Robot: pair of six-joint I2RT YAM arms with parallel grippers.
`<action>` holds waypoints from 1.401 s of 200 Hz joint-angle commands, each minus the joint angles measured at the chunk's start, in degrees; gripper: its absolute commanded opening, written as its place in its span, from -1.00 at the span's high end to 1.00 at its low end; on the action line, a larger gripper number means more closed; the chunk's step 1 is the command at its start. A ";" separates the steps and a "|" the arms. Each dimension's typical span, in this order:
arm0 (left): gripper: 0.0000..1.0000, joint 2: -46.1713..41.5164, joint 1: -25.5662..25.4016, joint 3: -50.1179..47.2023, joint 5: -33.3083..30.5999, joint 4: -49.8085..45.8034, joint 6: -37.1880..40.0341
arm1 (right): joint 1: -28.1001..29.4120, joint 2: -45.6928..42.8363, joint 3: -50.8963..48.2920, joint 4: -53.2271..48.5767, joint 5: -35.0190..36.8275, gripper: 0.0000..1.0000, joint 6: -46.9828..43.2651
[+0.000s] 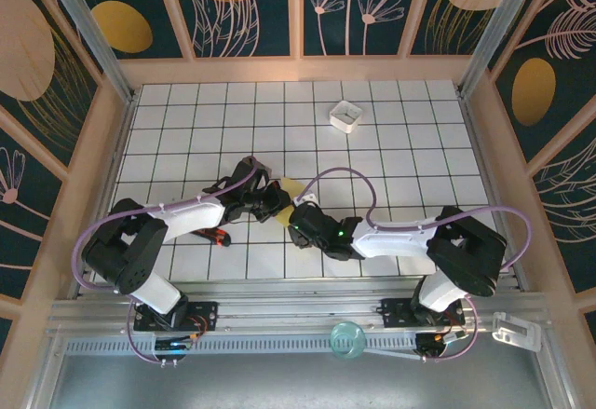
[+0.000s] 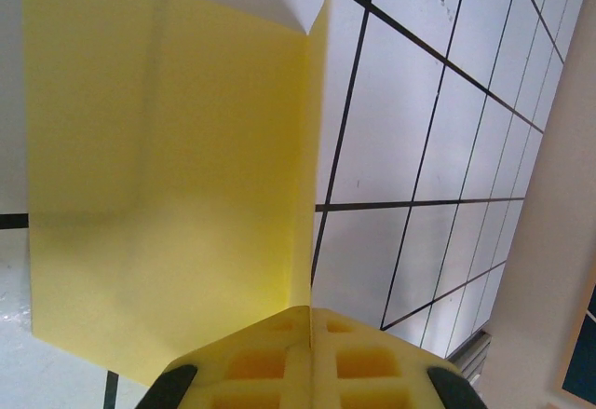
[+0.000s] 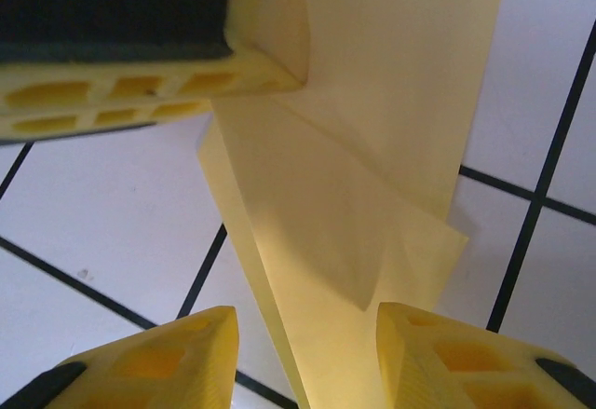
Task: Fold a paper plane with a square sheet of paper (pick it up from the middle)
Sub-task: Fourth fold the wing at the center of the table.
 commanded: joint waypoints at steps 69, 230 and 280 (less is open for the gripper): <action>1.00 0.45 -0.17 1.30 2.02 -7.80 -7.86 | 2.79 6.31 5.16 -5.71 12.34 0.31 3.75; 1.00 1.33 -0.10 0.94 3.25 -6.84 -6.83 | 2.91 8.40 5.84 -6.32 13.44 0.66 4.59; 1.00 1.50 -0.11 0.94 3.25 -6.66 -6.57 | 2.90 8.71 5.54 -6.39 13.74 0.81 5.19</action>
